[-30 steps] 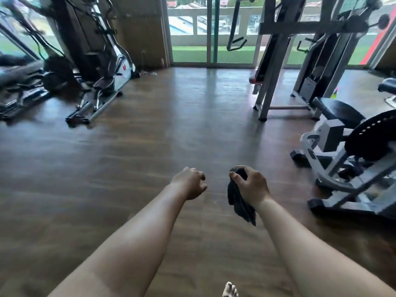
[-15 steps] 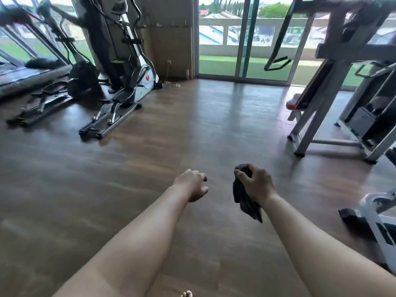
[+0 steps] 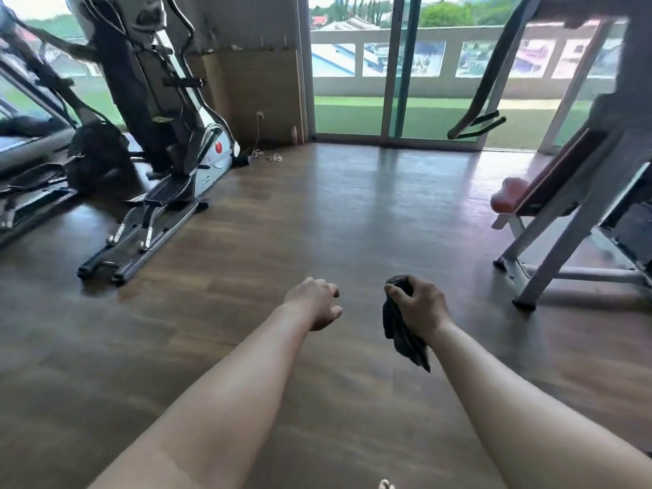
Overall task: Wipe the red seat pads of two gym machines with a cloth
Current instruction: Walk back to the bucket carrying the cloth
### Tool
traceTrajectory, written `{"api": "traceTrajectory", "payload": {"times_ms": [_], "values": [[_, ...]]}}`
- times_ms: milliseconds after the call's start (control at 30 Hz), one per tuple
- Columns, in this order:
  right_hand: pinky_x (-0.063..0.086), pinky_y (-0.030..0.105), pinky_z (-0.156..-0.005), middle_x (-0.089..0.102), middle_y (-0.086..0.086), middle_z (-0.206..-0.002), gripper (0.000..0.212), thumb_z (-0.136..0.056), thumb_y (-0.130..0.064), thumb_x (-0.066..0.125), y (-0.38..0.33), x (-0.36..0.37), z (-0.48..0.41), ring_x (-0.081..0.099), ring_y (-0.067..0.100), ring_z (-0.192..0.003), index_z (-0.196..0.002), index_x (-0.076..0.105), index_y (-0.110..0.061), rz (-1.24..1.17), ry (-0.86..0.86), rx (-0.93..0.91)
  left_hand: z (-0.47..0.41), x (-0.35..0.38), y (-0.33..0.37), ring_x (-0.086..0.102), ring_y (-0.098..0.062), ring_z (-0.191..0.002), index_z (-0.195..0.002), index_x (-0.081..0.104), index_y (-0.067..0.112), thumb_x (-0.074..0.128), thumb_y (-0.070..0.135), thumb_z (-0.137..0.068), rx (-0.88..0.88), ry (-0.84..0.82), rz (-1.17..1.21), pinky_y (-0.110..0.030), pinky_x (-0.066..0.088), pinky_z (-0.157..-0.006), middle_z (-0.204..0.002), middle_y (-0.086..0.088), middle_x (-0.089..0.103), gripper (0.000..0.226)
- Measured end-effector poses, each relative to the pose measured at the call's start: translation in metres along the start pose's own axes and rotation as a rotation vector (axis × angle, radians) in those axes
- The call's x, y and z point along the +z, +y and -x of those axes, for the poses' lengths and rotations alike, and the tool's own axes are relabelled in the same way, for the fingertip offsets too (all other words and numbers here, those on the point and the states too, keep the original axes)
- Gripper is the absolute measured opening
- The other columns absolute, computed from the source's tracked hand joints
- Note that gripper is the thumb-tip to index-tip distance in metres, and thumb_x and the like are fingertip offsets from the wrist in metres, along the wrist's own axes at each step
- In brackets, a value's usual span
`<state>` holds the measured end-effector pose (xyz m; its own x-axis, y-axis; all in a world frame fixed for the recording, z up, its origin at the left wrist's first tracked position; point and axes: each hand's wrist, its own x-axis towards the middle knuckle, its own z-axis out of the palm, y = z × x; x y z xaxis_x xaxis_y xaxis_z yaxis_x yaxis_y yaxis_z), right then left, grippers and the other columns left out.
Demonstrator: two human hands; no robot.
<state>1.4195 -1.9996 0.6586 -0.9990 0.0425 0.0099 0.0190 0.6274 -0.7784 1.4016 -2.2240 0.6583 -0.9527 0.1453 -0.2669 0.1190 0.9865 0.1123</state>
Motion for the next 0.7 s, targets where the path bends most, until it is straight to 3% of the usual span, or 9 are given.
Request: {"api": "traceTrajectory", "payload": {"times_ms": [267, 500, 700], "values": [[0.040, 0.028, -0.076, 0.074, 0.003, -0.102, 0.026, -0.092, -0.041, 0.065, -0.034, 0.003, -0.261, 0.064, 0.024, -0.097, -0.108, 0.072, -0.022, 0.033, -0.038, -0.017, -0.233, -0.091, -0.037, 0.047, -0.026, -0.137, -0.142, 0.056, 0.031, 0.053, 0.049, -0.097, -0.033, 0.015, 0.010, -0.041, 0.045, -0.110, -0.141, 0.000, 0.060, 0.049], [0.039, 0.029, -0.075, 0.074, 0.007, -0.106, 0.029, -0.093, -0.042, 0.064, -0.052, 0.052, -0.475, 0.065, 0.029, -0.102, -0.111, 0.071, -0.019, 0.012, 0.022, 0.018, -0.449, -0.151, -0.095, 0.045, -0.025, -0.138, -0.143, 0.055, 0.031, 0.052, 0.048, -0.097, 0.023, 0.004, -0.033, -0.041, 0.043, -0.109, -0.142, 0.000, 0.059, 0.049], [0.037, 0.027, -0.075, 0.074, 0.005, -0.107, 0.025, -0.093, -0.040, 0.064, -0.072, 0.061, -0.646, 0.063, 0.024, -0.097, -0.109, 0.071, -0.022, 0.005, 0.083, 0.060, -0.630, -0.217, -0.122, 0.046, -0.026, -0.139, -0.143, 0.055, 0.032, 0.053, 0.048, -0.096, 0.084, -0.021, -0.066, -0.041, 0.043, -0.109, -0.143, -0.001, 0.059, 0.050]]}}
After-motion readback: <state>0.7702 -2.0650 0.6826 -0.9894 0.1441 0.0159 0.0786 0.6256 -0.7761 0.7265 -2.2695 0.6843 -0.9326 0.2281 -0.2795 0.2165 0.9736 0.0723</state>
